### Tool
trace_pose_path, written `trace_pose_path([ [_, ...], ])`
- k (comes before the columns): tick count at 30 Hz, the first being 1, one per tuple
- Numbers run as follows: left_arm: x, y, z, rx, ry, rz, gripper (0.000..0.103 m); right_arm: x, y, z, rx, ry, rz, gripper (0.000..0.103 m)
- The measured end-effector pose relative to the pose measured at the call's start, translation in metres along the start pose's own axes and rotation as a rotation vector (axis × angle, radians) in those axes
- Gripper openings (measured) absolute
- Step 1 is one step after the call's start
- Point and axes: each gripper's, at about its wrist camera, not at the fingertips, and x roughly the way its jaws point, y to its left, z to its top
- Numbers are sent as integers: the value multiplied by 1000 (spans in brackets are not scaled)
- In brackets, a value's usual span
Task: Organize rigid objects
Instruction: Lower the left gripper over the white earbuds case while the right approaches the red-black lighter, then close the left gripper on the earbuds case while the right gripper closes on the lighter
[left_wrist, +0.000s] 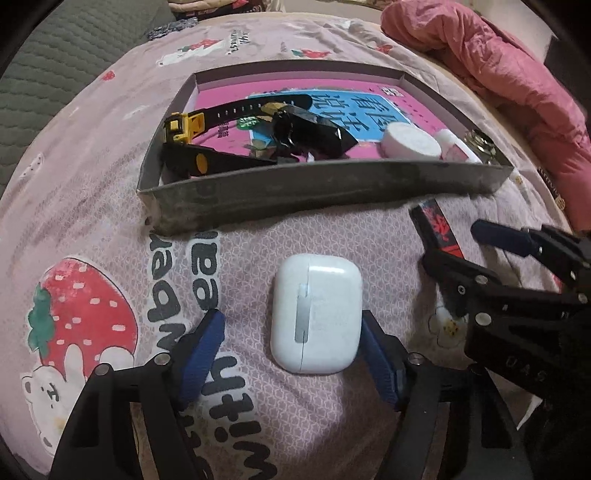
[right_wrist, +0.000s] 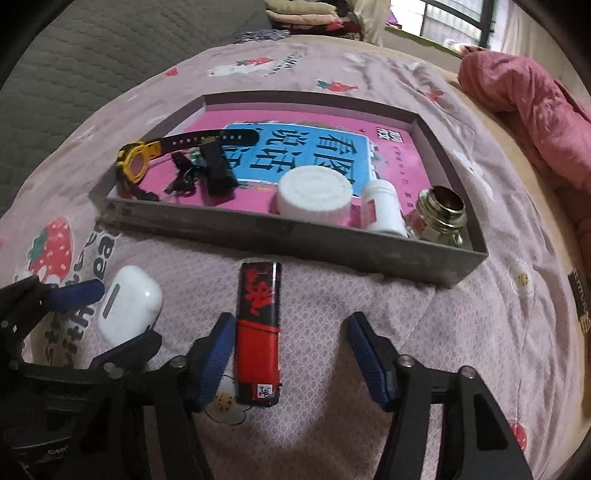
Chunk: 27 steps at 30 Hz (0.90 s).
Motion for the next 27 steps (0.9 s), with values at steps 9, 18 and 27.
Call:
trace_pose_path([
  [9, 2, 5, 6, -48, -2, -9, 61, -6, -8, -8, 8, -21, 17, 23],
  [18, -5, 16, 9, -122, -24, -62, 47, -22, -24, -12, 84, -63, 59, 23],
  [27, -30, 17, 16, -141, -82, -89, 40, -44, -26, -2, 90, -131, 70, 23],
])
